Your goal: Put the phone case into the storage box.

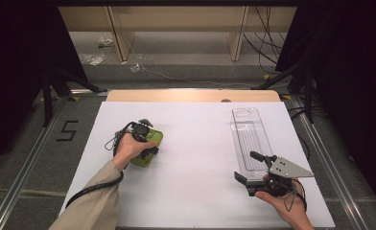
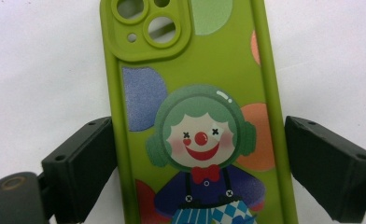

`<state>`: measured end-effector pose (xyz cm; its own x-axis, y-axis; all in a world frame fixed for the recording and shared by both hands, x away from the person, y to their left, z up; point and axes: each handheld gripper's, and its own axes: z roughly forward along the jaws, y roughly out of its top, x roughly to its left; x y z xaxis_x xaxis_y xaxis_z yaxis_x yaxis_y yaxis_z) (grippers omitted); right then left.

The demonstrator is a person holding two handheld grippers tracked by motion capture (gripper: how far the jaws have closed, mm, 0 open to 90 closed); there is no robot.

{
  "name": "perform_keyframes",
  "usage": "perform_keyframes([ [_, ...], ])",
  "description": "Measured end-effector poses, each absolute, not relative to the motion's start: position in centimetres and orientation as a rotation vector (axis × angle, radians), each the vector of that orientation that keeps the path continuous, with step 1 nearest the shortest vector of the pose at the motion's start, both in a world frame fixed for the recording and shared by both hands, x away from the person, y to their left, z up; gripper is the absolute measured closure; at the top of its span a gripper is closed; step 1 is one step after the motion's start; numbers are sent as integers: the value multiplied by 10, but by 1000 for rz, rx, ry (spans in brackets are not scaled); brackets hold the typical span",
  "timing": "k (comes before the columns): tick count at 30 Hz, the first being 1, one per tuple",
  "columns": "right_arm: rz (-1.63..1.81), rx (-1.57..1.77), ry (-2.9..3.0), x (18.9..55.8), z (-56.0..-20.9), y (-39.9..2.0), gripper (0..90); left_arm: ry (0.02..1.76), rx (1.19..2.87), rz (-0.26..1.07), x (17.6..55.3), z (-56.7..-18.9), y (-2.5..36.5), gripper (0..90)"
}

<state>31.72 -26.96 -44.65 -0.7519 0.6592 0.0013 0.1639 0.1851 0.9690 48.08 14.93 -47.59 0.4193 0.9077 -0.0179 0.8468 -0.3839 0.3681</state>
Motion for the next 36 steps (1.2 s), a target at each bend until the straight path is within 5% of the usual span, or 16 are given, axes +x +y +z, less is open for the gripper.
perform_keyframes([
  [36, 1591, 767, 2054, 317, -447, -269, 98, 1553, 2324, 262, 479, -475, 150, 154],
])
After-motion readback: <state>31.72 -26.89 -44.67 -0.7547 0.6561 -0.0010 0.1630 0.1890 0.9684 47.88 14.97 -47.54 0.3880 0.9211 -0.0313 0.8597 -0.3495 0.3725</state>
